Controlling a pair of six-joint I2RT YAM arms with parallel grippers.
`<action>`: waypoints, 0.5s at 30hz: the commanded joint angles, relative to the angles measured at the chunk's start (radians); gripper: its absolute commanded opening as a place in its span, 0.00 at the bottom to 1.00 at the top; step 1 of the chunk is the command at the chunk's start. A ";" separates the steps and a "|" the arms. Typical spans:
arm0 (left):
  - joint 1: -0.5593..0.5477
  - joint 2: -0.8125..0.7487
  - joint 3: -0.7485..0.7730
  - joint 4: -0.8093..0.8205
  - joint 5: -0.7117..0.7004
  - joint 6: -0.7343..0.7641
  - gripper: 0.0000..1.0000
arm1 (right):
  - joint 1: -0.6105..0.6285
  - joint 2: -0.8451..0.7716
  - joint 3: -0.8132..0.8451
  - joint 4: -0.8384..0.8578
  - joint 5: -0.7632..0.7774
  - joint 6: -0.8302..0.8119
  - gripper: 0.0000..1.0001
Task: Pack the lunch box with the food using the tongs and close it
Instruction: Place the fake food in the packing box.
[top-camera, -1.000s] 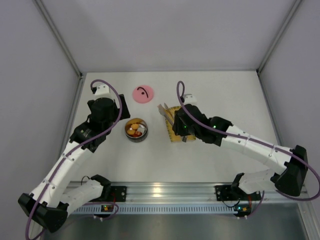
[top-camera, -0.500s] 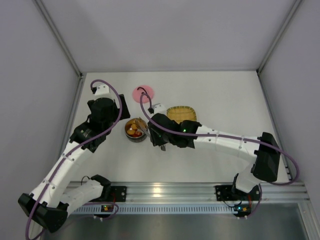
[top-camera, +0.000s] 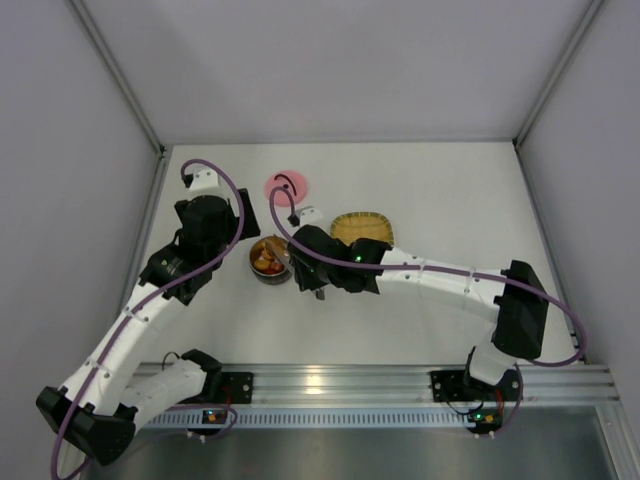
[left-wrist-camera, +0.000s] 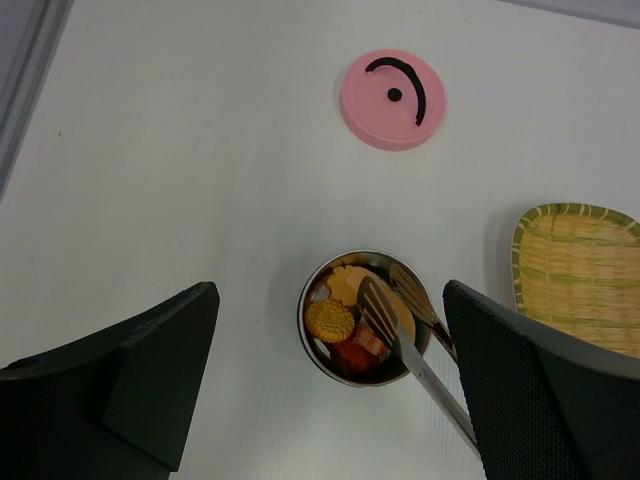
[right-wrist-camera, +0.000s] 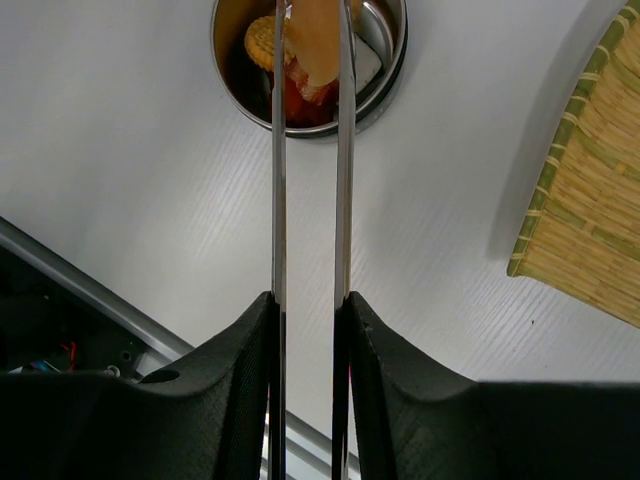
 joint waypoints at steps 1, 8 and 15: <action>0.004 -0.002 0.018 0.021 -0.020 0.007 0.99 | 0.013 -0.001 0.059 0.033 0.012 -0.015 0.31; 0.005 -0.003 0.016 0.019 -0.021 0.008 0.99 | 0.013 -0.003 0.058 0.032 0.012 -0.017 0.35; 0.005 -0.003 0.018 0.019 -0.021 0.008 0.99 | 0.013 -0.009 0.053 0.027 0.016 -0.017 0.36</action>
